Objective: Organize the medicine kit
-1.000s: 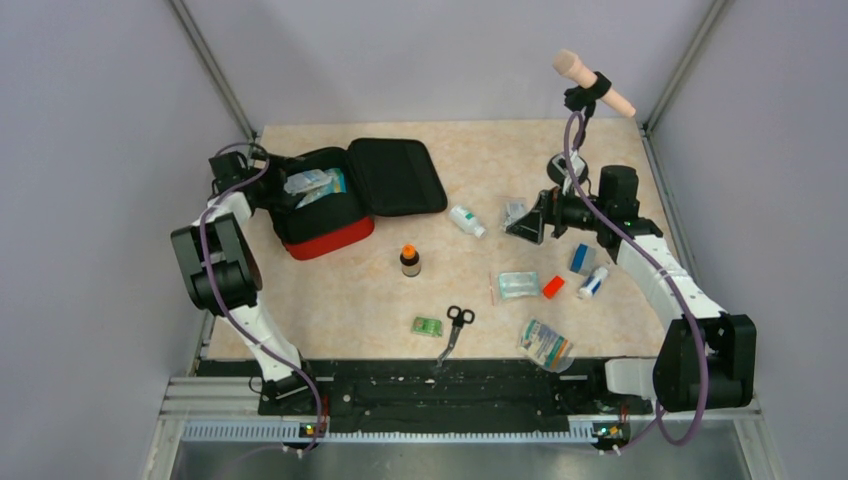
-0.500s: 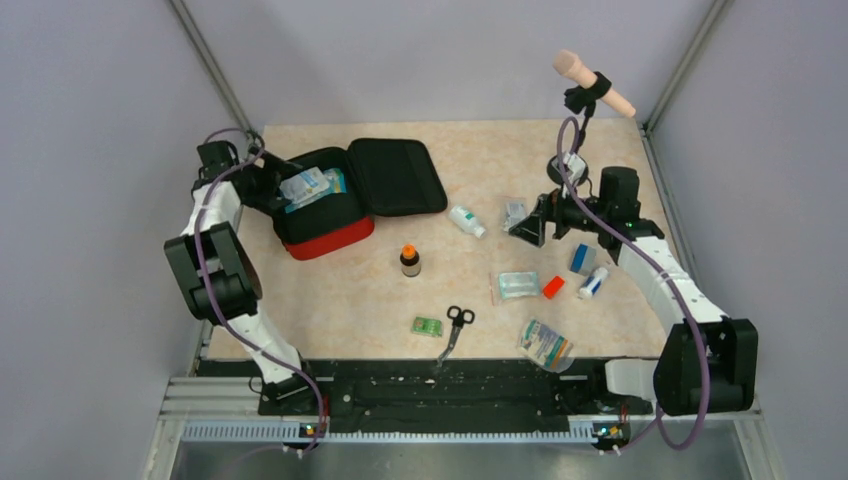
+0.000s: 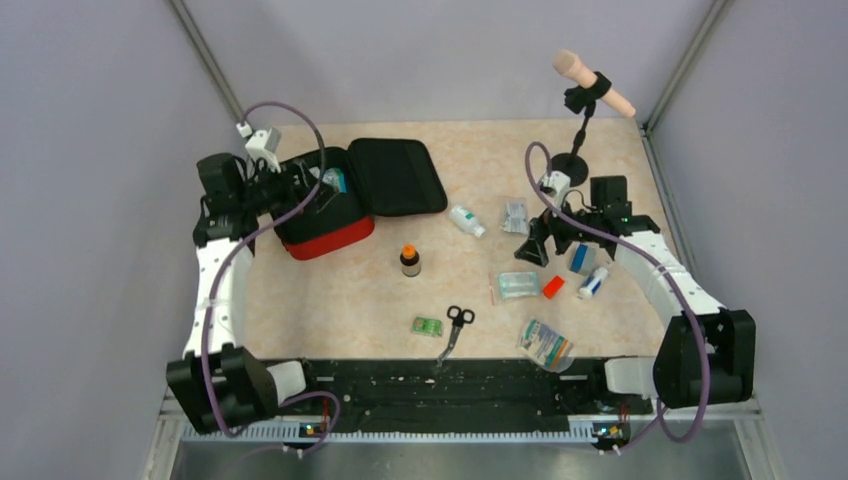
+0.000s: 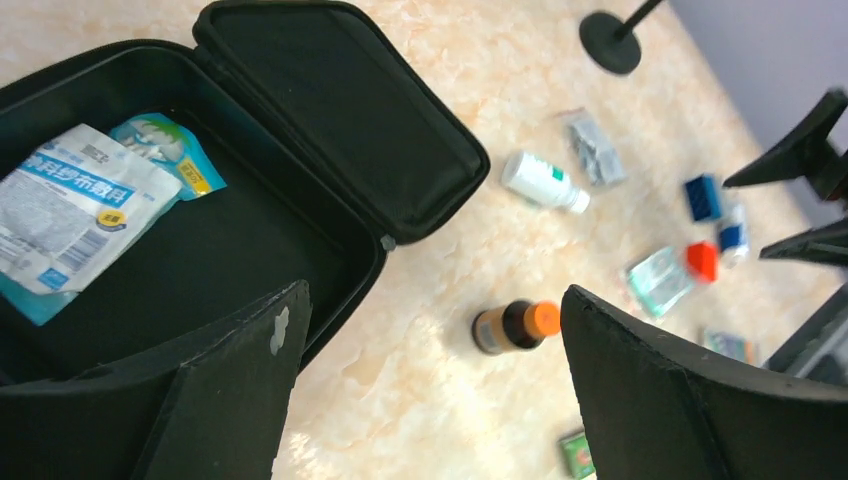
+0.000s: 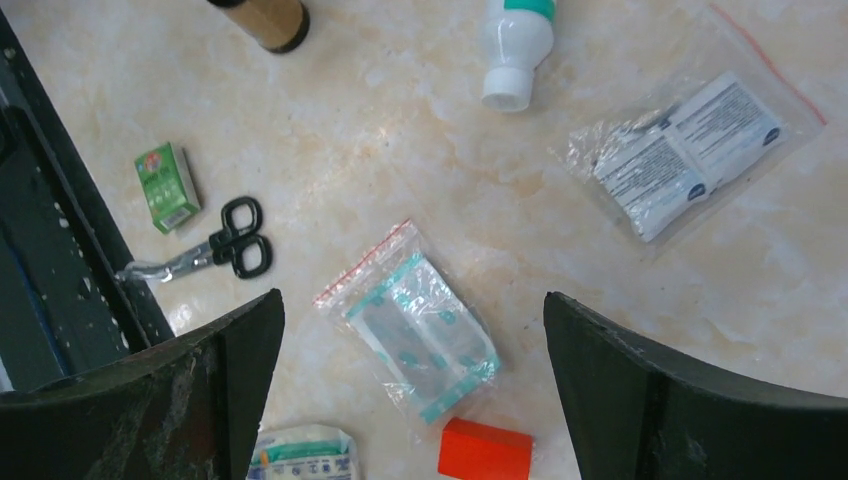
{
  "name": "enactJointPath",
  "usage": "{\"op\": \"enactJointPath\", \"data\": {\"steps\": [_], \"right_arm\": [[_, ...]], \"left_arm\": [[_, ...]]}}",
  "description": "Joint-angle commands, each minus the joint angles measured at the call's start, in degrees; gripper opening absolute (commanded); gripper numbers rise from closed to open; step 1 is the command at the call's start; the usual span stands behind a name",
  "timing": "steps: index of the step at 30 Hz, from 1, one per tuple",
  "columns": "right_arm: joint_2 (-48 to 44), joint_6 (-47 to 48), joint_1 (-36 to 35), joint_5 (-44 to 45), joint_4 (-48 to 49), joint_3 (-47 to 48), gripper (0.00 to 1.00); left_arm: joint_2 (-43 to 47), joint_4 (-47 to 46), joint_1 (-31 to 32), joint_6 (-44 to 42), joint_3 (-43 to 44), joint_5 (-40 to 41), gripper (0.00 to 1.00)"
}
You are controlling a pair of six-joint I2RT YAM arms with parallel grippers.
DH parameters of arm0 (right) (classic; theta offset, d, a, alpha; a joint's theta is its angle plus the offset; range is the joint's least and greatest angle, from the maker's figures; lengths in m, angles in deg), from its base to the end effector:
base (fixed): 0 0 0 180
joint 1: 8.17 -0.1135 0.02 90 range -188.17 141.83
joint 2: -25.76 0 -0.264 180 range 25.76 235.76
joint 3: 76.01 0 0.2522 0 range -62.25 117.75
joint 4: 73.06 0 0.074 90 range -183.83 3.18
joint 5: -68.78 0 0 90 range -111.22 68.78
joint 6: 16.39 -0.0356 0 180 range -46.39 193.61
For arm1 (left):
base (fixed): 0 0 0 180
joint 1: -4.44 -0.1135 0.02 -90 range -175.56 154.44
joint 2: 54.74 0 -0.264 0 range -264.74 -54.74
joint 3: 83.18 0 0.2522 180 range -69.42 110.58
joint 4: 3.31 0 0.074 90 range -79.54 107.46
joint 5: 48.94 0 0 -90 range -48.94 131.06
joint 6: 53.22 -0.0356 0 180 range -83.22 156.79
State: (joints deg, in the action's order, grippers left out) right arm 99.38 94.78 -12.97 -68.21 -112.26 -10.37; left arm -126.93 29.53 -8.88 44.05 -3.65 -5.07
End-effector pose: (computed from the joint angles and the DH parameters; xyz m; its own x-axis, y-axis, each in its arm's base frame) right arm 0.2590 0.0479 0.2597 -0.4821 -0.2877 -0.8275 -0.7790 0.5729 0.2547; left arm 0.2769 0.0392 0.3546 -0.4755 -0.2027 -0.8561 0.4167 0.8051 -0.4221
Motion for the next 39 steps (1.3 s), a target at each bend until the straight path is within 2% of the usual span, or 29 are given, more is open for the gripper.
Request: {"op": "enactJointPath", "data": {"steps": [1,2,5,7,8,11,12,14,16,18,20,22,26,28,32,35,36,39], "right_arm": [[-0.22,11.19,-6.37,9.6,-6.57,0.73,0.99],[-0.67,13.81,-8.13,12.12,-6.75,-0.33,0.99],[-3.46,20.15,-12.07,12.13,-5.96,-4.76,0.99],[-3.87,21.55,-13.23,12.05,-5.17,-6.17,0.92],[-3.35,22.58,-13.63,12.46,-5.48,-6.14,0.83],[-0.29,25.54,-14.07,13.57,-7.64,-4.64,0.45],[0.7,25.92,-14.14,13.94,-8.37,-4.25,0.37],[1.66,28.29,-14.5,14.17,-9.68,-4.49,0.35],[1.35,31.03,-15.8,15.95,-9.81,-5.89,0.44],[0.75,33.91,-17.6,18.56,-9.29,-7.49,0.54],[0.71,35.01,-19.31,21.46,-8.3,-8.8,0.57],[1.4,35.48,-20.58,24.18,-7.45,-9.64,0.57],[3.29,35.65,-21.88,27.26,-5.49,-10.93,0.57],[3.8,35.44,-22.09,28.59,-3.38,-12.03,0.56],[5.07,36.24,-22.59,30.09,-1.03,-13.46,0.45],[5.71,35.8,-22.95,30.38,-1.34,-12.67,0.16],[5.39,35.2,-22.95,30.02,-1.82,-11.83,0.09],[2.23,31.47,-22.89,26.0,-3.44,-7.69,0.0]], "left_arm": [[4.76,0.51,0.84,-13.97,-7.06,0.33,0.99],[5.0,2.37,1.53,-15.37,-7.84,0.18,0.99],[4.73,10.41,5.16,-21.75,-8.78,-1.13,0.99],[5.74,11.1,6.33,-23.93,-11.13,-2.29,0.99],[6.63,9.96,6.39,-24.6,-12.4,-1.95,0.99],[7.7,11.29,6.38,-25.91,-11.92,1.03,0.99],[7.42,11.97,6.46,-25.81,-11.3,2.01,0.99],[6.09,13.75,6.78,-23.8,-9.88,4.96,0.99],[4.18,16.78,7.63,-24.29,-8.35,6.67,0.99],[3.91,18.3,7.38,-26.16,-7.91,1.86,0.99],[6.02,14.65,7.35,-24.29,-9.64,-0.03,0.99],[7.12,12.43,7.35,-21.57,-10.01,1.37,0.99],[2.61,18.75,7.3,-20.2,-5.52,-0.7,0.99],[2.9,15.54,7.34,-18.51,-6.69,-2.67,0.98],[3.9,8.4,7.35,-13.16,-8.86,-3.4,0.89],[4.17,5.49,7.75,-12.33,-9.35,-5.02,0.83],[4.64,3.95,7.97,-12.22,-9.87,-5.69,0.82],[5.81,-2.53,8.83,-9.54,-12.46,-7.61,0.81]]}}
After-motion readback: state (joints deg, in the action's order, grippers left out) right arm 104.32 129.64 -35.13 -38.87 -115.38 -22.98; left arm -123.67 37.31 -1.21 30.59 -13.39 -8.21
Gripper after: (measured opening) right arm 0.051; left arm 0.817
